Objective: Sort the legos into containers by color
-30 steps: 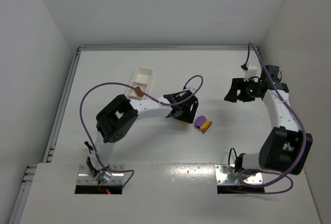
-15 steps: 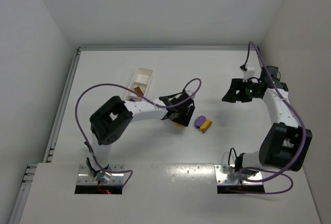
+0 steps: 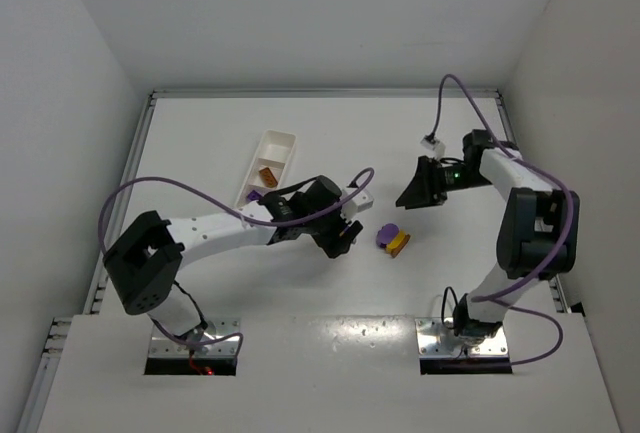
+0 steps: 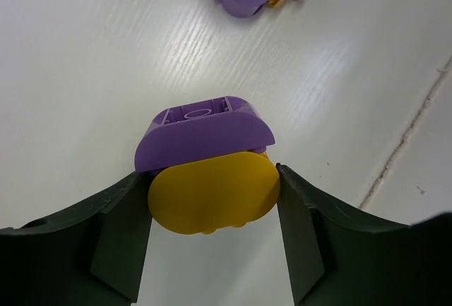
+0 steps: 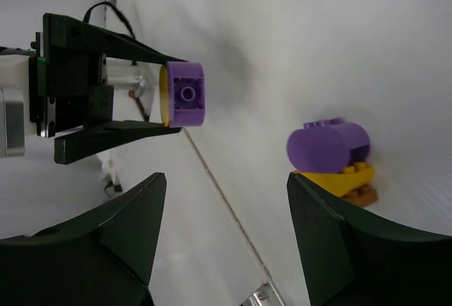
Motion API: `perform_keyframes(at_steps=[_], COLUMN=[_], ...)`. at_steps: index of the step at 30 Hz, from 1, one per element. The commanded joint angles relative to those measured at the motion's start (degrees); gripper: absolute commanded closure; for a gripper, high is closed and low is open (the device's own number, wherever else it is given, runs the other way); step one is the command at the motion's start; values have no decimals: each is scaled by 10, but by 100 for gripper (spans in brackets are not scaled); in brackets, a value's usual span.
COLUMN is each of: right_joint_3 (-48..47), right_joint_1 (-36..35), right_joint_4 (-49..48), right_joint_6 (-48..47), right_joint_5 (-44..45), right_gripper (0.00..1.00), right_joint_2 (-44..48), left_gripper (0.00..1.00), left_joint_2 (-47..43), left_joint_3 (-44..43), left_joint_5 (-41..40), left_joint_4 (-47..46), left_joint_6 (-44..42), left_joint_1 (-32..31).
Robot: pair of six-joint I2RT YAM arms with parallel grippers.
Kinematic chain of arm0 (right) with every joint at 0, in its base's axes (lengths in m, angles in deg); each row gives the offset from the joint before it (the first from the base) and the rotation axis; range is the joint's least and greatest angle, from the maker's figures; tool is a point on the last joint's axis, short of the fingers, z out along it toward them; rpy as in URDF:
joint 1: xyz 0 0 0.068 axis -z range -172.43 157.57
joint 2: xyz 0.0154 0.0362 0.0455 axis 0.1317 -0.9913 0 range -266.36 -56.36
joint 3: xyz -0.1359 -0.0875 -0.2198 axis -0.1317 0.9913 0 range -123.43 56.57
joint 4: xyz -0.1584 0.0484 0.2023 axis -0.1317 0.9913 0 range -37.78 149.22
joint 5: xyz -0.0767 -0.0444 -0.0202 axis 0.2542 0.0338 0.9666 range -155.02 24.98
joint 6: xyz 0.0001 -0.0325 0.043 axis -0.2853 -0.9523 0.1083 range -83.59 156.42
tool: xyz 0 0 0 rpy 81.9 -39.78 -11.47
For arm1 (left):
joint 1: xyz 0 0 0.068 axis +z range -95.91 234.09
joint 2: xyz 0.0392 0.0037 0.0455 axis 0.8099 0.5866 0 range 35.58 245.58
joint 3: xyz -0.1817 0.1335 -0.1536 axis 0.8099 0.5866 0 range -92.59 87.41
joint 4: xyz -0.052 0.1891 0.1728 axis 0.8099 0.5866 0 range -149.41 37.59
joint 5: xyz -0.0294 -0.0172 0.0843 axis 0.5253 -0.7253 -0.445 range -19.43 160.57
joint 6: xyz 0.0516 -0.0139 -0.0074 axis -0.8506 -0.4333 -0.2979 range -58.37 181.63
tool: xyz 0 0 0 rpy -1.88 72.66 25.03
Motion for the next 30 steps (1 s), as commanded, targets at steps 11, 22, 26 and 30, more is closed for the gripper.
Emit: perform_keyframes(at_steps=[11, 22, 26, 30], right_joint_3=[-108, -129, -129, -129], right_joint_1=[-169, -235, -240, -245], right_joint_4=[49, 60, 65, 99], right_joint_6=[-25, -25, -25, -56], right_joint_5=[-31, -14, -14, -33], right_gripper=[33, 39, 54, 80], right_joint_2=[-76, -116, -116, -123], left_gripper=[90, 90, 90, 90], left_joint_2=[-8, -3, -3, -3], left_joint_3=[-48, -64, -64, -70], left_joint_5=[87, 87, 77, 63], left_joint_4=[-16, -16, -16, -16], left_joint_6=[-61, -55, -55, -55], left_joint_1=[5, 5, 5, 5])
